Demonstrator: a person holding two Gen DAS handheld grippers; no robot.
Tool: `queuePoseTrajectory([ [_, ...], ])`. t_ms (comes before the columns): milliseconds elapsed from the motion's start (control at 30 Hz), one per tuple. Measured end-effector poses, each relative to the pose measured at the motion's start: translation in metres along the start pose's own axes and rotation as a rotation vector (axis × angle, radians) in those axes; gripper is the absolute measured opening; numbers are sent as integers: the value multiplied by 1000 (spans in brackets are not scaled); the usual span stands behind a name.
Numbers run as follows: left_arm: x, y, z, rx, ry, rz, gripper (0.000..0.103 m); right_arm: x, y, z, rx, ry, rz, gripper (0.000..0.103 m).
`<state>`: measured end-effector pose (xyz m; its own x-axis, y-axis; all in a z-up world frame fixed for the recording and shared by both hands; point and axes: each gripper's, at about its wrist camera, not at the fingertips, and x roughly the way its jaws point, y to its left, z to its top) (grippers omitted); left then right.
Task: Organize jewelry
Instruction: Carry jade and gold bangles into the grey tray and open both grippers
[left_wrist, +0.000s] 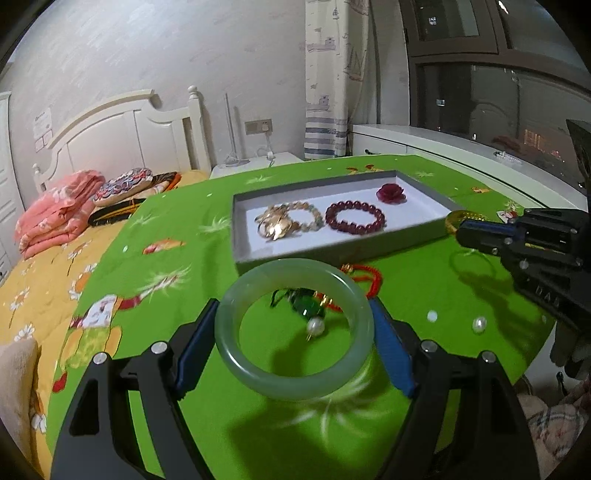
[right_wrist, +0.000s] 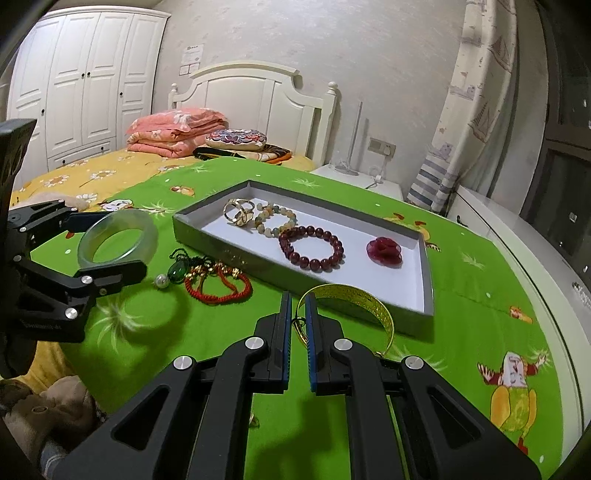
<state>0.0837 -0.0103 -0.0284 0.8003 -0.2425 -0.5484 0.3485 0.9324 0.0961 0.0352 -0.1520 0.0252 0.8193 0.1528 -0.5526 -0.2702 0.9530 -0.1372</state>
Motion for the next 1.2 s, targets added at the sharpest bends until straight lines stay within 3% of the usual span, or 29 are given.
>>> queuePoseTrajectory([
  [300,16,-12,24,-21,-13,16,77,11,-2,9,12,-15,-10,8],
  [733,56,-17,70,-70,-15,116,77,45,-31,35,68,-7,-70,8],
  [1200,125,-8,102,-129,64,194,77,101,-65,55,156,74,-109,8],
])
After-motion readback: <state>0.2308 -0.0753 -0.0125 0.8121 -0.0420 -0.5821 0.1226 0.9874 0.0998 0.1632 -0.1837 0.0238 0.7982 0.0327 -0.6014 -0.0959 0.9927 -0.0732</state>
